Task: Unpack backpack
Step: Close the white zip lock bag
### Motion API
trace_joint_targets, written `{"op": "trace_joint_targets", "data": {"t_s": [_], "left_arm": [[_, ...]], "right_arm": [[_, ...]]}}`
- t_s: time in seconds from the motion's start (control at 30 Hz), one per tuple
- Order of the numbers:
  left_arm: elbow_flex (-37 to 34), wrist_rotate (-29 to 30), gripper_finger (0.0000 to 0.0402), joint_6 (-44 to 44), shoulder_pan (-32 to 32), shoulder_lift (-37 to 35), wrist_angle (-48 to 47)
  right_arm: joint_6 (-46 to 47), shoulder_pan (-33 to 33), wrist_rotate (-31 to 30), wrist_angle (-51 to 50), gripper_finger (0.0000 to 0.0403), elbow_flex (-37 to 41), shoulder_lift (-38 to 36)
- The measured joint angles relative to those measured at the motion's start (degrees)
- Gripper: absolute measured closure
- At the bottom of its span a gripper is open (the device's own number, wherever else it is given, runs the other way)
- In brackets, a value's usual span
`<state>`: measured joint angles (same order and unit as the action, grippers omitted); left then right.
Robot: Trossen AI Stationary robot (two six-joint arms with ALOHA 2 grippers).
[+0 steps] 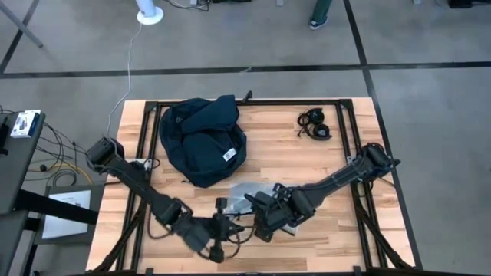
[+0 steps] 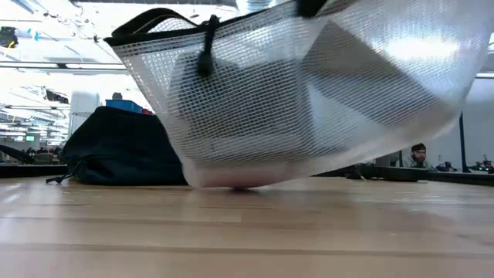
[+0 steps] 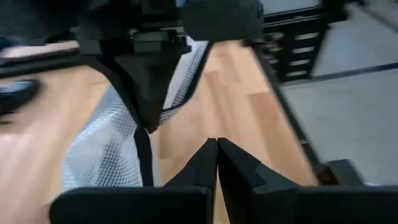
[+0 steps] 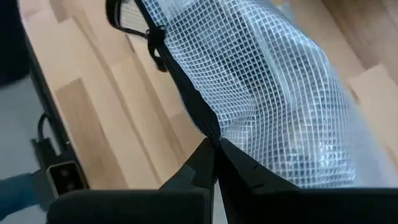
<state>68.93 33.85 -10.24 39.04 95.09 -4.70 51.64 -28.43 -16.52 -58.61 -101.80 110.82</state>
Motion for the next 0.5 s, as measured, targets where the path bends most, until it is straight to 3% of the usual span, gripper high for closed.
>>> {"op": "trace_joint_targets", "data": {"t_s": [0.17,0.33,0.5], "left_arm": [[-0.02,10.17,0.0402,1.27,3.54,3.3,-2.8],[-0.09,13.8,0.0402,-20.42,3.44,6.96,-1.64],[-0.07,12.82,0.0402,-32.7,3.59,12.66,5.19]], "right_arm": [[-3.08,1.72,-0.01,-0.24,0.0403,0.0,0.03],[-5.91,3.3,-0.55,0.29,0.0403,0.0,0.03],[-9.35,4.57,-2.84,0.57,0.0403,0.0,0.07]]}}
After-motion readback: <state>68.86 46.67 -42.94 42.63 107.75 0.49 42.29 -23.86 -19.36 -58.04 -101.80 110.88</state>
